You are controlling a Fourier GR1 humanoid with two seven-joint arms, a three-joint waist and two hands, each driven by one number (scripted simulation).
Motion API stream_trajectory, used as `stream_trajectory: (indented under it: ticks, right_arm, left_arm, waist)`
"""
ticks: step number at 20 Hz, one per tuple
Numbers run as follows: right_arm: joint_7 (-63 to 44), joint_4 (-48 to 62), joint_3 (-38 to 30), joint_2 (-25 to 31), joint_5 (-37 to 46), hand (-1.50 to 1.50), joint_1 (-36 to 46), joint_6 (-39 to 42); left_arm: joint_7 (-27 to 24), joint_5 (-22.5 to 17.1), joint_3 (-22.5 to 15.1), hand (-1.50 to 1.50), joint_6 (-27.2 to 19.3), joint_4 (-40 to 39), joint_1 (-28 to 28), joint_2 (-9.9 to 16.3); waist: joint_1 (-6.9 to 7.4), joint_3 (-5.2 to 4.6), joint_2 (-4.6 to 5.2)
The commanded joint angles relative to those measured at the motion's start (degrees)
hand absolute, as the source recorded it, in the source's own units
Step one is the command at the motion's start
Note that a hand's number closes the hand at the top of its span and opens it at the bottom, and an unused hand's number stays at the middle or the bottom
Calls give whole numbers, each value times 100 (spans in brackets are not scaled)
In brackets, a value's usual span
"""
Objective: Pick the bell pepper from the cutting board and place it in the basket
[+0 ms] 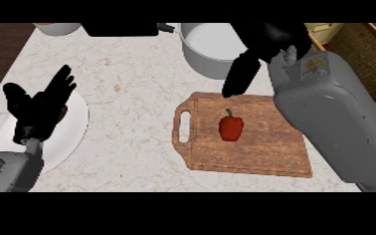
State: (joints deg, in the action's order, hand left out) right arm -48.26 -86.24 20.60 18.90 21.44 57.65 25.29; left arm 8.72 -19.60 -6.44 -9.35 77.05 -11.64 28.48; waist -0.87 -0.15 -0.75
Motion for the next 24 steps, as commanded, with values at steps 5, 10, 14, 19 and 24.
stream_trajectory:
  ticks: [5,10,14,19,24]
  right_arm:
    - [-1281,-186,-901,252,-1916,-150,299,1855]
    - [-1482,-1325,-1231,674,-2811,-150,-693,1779]
    - [-1440,-2237,-1443,833,-2794,-150,-1284,1219]
    - [-325,-2745,-1227,606,-1824,-150,-2677,913]
    - [1119,-2463,-1364,523,-853,-150,-3437,815]
  left_arm:
    - [-45,106,56,0,14,-73,28,-91]
    - [-139,134,197,0,96,-87,159,-98]
    - [102,229,192,0,140,-4,-54,-184]
    - [104,275,275,0,252,318,174,-221]
    - [-55,497,315,0,270,40,29,-463]
  waist:
    - [-23,9,22]
    - [-62,13,18]
    - [-1,14,43]
    - [86,18,62]
    - [87,18,85]
